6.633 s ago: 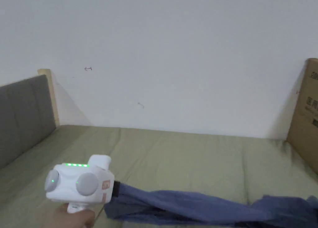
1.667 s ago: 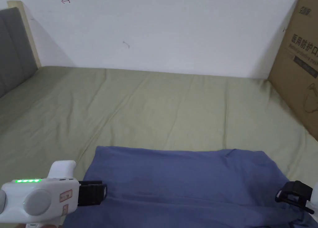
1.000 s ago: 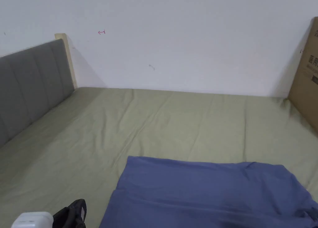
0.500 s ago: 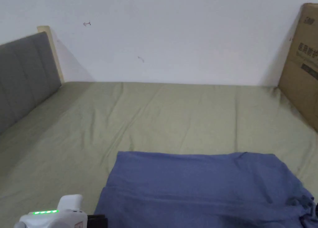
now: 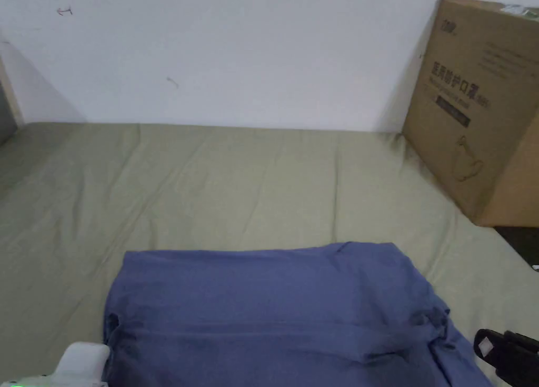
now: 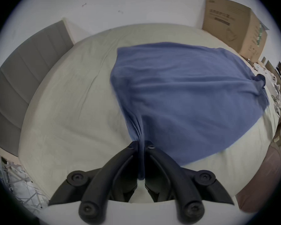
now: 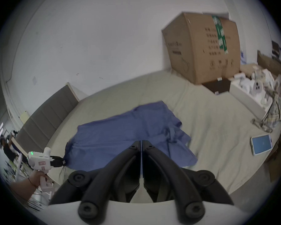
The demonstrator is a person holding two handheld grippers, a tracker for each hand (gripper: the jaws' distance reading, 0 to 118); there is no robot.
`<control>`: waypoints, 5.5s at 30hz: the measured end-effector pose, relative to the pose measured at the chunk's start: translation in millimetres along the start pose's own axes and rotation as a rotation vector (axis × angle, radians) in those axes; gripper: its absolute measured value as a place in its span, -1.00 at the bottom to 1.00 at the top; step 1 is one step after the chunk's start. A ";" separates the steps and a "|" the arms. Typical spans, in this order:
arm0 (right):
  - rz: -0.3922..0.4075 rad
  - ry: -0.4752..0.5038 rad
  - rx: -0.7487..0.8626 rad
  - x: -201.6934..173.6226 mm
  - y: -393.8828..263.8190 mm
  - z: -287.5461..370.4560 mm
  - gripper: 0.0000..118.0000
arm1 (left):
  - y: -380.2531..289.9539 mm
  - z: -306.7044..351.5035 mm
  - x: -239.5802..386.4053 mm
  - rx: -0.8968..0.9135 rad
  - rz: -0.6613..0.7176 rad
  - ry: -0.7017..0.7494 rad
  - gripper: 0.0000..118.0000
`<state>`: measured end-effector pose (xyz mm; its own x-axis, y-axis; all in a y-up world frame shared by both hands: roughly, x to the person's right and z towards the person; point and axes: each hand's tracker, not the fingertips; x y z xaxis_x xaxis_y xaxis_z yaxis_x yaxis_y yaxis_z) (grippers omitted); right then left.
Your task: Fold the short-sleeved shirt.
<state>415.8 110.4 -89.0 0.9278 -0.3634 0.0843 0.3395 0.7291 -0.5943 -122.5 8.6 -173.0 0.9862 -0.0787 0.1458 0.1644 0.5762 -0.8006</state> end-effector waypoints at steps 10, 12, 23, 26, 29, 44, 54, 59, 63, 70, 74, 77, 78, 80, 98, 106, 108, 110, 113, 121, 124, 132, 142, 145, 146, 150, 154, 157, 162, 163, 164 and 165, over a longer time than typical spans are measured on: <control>-0.034 -0.310 -0.439 75.0 26.4 -126.7 0.97 | 14.3 33.0 -33.4 0.052 0.197 -0.092 -0.90; -0.034 -0.326 -0.555 83.4 16.4 -149.3 0.97 | 15.4 34.7 -29.0 0.058 0.184 -0.081 -0.90; 0.094 -0.211 -0.536 62.5 9.4 -133.5 -0.87 | 13.6 24.4 -16.1 0.027 0.073 -0.007 -0.90; 0.188 -0.237 -0.534 52.9 10.2 -120.7 -0.87 | 14.3 30.7 -19.3 0.036 0.102 -0.008 -0.90; 0.204 -0.237 -0.502 47.5 19.0 -95.9 -0.87 | 18.7 44.6 -26.0 0.052 0.110 -0.015 -0.90; 0.084 -0.183 -0.629 62.8 -47.3 -28.5 -0.87 | -62.6 66.6 -48.9 -0.057 0.140 -0.130 -0.90; 0.057 -0.170 -0.347 31.9 -17.8 3.0 0.81 | -37.9 134.0 -52.3 0.186 0.166 -0.185 0.99; 0.078 -0.002 0.144 -23.1 -0.2 67.1 0.94 | -21.8 177.0 -25.1 0.456 0.173 -0.183 1.00; 0.213 -0.025 0.472 -73.0 -9.2 90.6 0.93 | -25.9 200.0 3.5 0.711 0.181 -0.118 1.00; 0.285 -0.036 0.480 -100.5 -7.1 66.1 -1.00 | -3.4 207.2 16.8 0.849 0.193 -0.066 -0.41; 0.255 0.024 0.425 -98.9 3.5 41.7 -1.00 | 45.7 177.6 -13.0 0.718 0.167 -0.043 -1.00; 0.242 0.046 0.364 -95.3 10.8 25.5 -1.00 | 110.3 110.4 -53.0 0.336 0.090 -0.139 -0.99; 0.236 0.055 0.348 -94.4 12.9 19.9 -1.00 | 128.4 78.7 -65.8 0.165 0.073 -0.223 -0.99; 0.245 0.055 0.314 -93.9 15.6 4.8 -1.00 | 147.7 13.0 -81.9 -0.022 0.073 -0.245 -0.99; 0.256 -0.005 0.143 -83.7 9.5 -55.9 -1.00 | 143.4 -139.4 -69.4 -0.086 -0.027 -0.068 0.72; -0.067 0.028 -0.128 -6.9 83.4 -149.3 -1.00 | 152.9 -57.7 -58.4 0.148 0.020 -0.122 -0.95; -0.112 -0.079 -0.195 9.7 102.0 -184.9 -0.84 | 149.5 -36.0 -53.4 0.164 0.014 -0.132 -0.95; -0.049 -0.155 -0.249 21.7 114.4 -222.4 0.65 | 148.4 -20.9 -52.5 0.178 0.021 -0.147 -0.95; -0.018 -0.216 -0.344 40.2 118.4 -272.7 0.97 | 147.1 -12.4 -55.5 0.180 0.025 -0.163 -0.95; 0.090 -0.332 -0.513 47.2 99.5 -319.8 0.81 | 140.2 -20.0 -63.5 0.136 0.014 -0.140 -0.95; 0.115 -0.337 -0.447 28.7 101.8 -303.8 -0.18 | 136.8 -26.8 -66.1 0.119 0.015 -0.134 -0.95; 0.119 -0.184 -0.226 3.3 112.0 -247.9 -0.89 | 130.8 -35.3 -74.9 0.168 0.166 -0.087 -0.95; 0.024 -0.151 0.048 -11.8 144.4 -144.1 -0.89 | 165.1 12.3 -69.8 0.363 0.181 -0.083 -0.95; -0.018 -0.121 0.024 0.4 125.2 -116.6 -0.89 | 144.6 24.2 -68.2 0.352 0.140 -0.120 -0.95; -0.018 -0.120 0.009 4.4 111.6 -105.1 -0.89 | 132.6 28.0 -68.1 0.340 0.129 -0.114 -0.95; 0.016 -0.144 -0.111 24.6 44.9 -63.5 -0.89 | 70.3 41.2 -70.7 0.262 0.139 -0.166 -0.95; 0.057 -0.159 -0.207 36.2 -19.8 -30.6 -0.89 | 6.3 46.3 -69.3 0.137 0.123 -0.185 -0.95; 0.028 -0.188 -0.258 42.8 -45.0 -39.1 -0.89 | -21.1 35.3 -68.7 0.078 0.136 -0.218 -0.93; 0.078 -0.273 -0.173 44.4 -44.7 -51.7 0.46 | -23.0 43.6 -65.6 0.109 0.114 -0.175 0.62; 0.085 -0.254 -0.169 40.4 -40.1 -47.1 1.00 | -20.7 51.0 -65.5 0.131 0.121 -0.176 1.00; 0.093 -0.184 -0.105 30.8 -34.1 -36.0 0.96 | -17.8 65.4 -64.8 0.206 0.136 -0.193 0.99; 0.116 -0.165 -0.071 23.7 -26.2 -28.2 0.96 | -12.1 77.0 -61.9 0.247 0.141 -0.213 0.96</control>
<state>424.6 66.4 -94.0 0.9748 -0.1747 0.1384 0.2223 0.7155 -0.6623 -187.1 69.1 -127.6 0.9680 0.1718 0.1829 -0.0084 0.7506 -0.6607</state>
